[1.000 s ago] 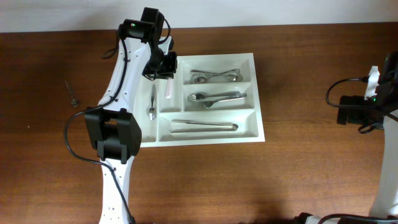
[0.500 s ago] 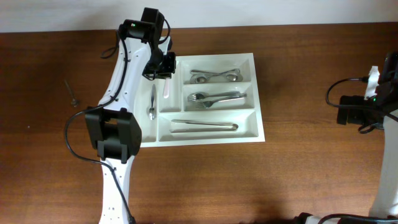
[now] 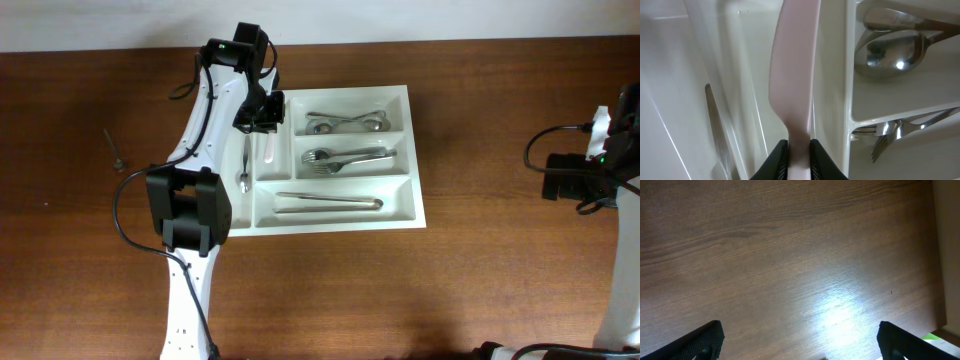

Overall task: Pack container
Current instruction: 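Open the left gripper to release the knife and retract left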

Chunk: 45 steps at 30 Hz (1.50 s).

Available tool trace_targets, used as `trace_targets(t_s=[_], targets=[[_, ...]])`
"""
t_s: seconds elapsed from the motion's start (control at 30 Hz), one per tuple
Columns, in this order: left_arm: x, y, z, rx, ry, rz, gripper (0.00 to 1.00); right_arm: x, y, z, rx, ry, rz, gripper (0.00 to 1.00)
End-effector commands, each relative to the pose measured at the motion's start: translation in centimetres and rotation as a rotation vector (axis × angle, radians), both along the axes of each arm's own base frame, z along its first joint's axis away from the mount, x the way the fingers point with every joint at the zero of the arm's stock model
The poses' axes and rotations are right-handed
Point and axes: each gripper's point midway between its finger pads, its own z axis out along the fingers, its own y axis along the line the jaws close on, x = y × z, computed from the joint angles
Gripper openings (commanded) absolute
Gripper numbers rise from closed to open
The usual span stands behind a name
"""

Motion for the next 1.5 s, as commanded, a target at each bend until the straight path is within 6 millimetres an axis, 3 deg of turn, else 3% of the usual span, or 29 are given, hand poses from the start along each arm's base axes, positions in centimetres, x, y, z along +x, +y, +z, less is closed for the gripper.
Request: trace_targets(t_s=[0.0, 0.13, 0.43, 0.57, 0.67, 0.9, 1.17, 1.47], targets=[[0.1, -0.1, 0.0, 0.006, -0.004, 0.005, 0.17, -0.4, -0.3, 0.6, -0.019, -0.015, -0.016, 0.99], [0.1, -0.1, 0.0, 0.007, -0.003, 0.005, 0.24, -0.4, -0.3, 0.6, -0.019, -0.015, -0.017, 0.99], [0.1, -0.2, 0.0, 0.006, -0.005, 0.005, 0.24, -0.4, -0.3, 0.6, -0.019, -0.015, -0.016, 0.99], [1.1, 0.0, 0.5, -0.003, -0.047, 0.012, 0.25, -0.4, -0.3, 0.6, -0.019, -0.015, -0.016, 0.99], [2.2, 0.8, 2.1, -0.013, -0.093, 0.032, 0.36, -0.4, -0.3, 0.6, -0.019, -0.015, -0.017, 0.99], [4.6, 5.0, 6.6, -0.023, -0.211, 0.1, 0.52, -0.4, -0.3, 0.6, -0.019, -0.015, -0.016, 0.99], [2.7, 13.9, 6.0, 0.065, -0.113, 0.236, 0.55, -0.4, -0.3, 0.6, -0.019, -0.015, -0.016, 0.99], [0.3, 20.1, 5.6, 0.069, -0.022, 0.376, 0.56, -0.4, -0.3, 0.6, -0.019, -0.015, -0.017, 0.99]])
